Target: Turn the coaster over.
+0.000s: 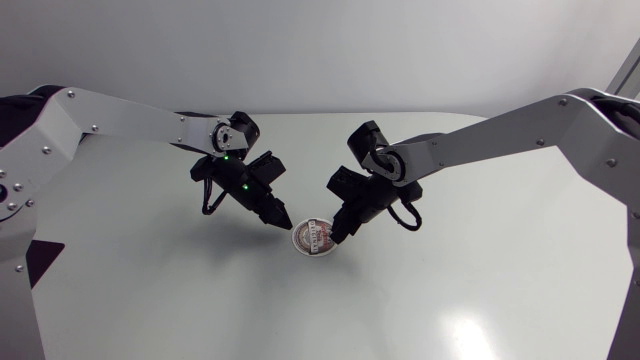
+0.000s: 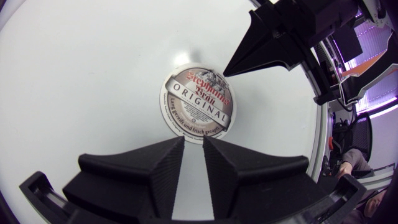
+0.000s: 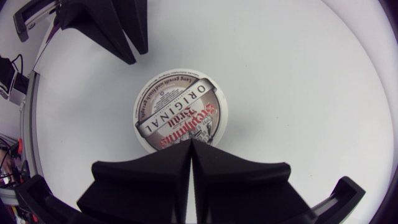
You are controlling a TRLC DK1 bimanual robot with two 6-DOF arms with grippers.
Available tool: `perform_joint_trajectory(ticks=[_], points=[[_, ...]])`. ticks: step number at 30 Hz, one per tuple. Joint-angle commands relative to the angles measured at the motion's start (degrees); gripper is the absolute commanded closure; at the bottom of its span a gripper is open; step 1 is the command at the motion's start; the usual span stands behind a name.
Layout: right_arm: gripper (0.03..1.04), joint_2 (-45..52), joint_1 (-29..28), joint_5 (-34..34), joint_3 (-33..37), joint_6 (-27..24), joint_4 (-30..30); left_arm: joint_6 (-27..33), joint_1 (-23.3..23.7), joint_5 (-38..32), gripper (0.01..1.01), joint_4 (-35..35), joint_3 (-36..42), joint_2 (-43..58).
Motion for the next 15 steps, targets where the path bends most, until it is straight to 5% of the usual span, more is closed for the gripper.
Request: perform_joint_trajectory(ticks=[1,9,15], points=[[1.02,1.63,0.7,0.09,1.4,-0.61,-1.19,1.19,-0.13,0.33,0.689,-0.9,0.59,2.08],[1.02,6.47,0.53,0.17,2.19,-0.78,-1.01,0.75,0.66,-0.37,0.469,-1.95,1.29,4.71],[1.02,7.08,0.09,0.09,1.75,-0.96,-0.83,-0.04,1.19,-0.46,0.403,-4.06,3.05,7.18]])
